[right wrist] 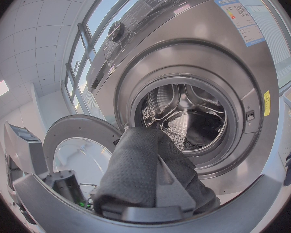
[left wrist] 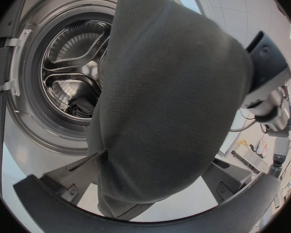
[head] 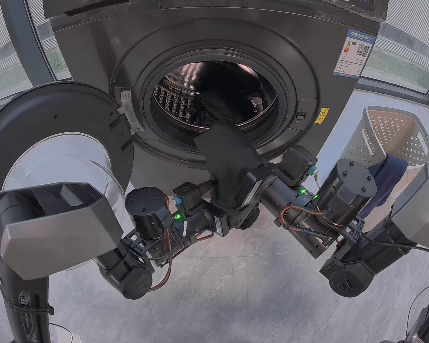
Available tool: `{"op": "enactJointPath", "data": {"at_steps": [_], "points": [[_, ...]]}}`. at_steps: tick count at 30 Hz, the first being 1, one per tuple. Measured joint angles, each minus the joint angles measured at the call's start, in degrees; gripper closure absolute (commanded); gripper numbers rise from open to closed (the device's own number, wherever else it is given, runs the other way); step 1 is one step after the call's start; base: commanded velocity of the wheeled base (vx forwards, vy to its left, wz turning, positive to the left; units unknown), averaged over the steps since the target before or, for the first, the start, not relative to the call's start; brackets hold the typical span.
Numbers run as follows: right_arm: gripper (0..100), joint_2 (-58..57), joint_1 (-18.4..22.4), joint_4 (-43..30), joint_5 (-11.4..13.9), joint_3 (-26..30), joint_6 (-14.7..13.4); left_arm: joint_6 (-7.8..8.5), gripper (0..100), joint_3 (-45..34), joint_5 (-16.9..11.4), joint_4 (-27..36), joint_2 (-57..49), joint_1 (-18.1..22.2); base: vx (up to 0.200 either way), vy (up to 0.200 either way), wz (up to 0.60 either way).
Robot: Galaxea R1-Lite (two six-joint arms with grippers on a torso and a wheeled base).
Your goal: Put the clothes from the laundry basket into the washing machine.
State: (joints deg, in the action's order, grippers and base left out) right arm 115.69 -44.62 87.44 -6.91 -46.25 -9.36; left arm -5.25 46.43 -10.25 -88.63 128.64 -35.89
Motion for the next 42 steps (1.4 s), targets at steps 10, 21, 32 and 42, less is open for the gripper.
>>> {"op": "enactJointPath", "data": {"at_steps": [10, 21, 32, 42], "points": [[100, -0.11, -1.72, 0.04, -1.18, 0.55, -0.82, -0.35, 100, 8.63, 5.52, 0.13, 4.88, 1.16, 0.000, 0.000, 0.00], [100, -1.91, 3.96, 0.69, -0.91, 6.56, -2.07, -2.76, 100, 9.59, 8.47, 0.02, 2.62, 3.60, 0.000, 0.000, 0.00], [0, 0.79, 6.56, 0.91, -0.09, 7.31, -2.62, -3.56, 100, 3.45, 8.37, -0.05, -4.83, 3.40, 0.000, 0.000, 0.00], [0, -2.62, 4.57, 0.88, 2.13, 21.64, -2.35, -3.28, 100, -6.80, 9.46, 0.06, -11.30, 2.24, 0.000, 0.000, 0.00]]}}
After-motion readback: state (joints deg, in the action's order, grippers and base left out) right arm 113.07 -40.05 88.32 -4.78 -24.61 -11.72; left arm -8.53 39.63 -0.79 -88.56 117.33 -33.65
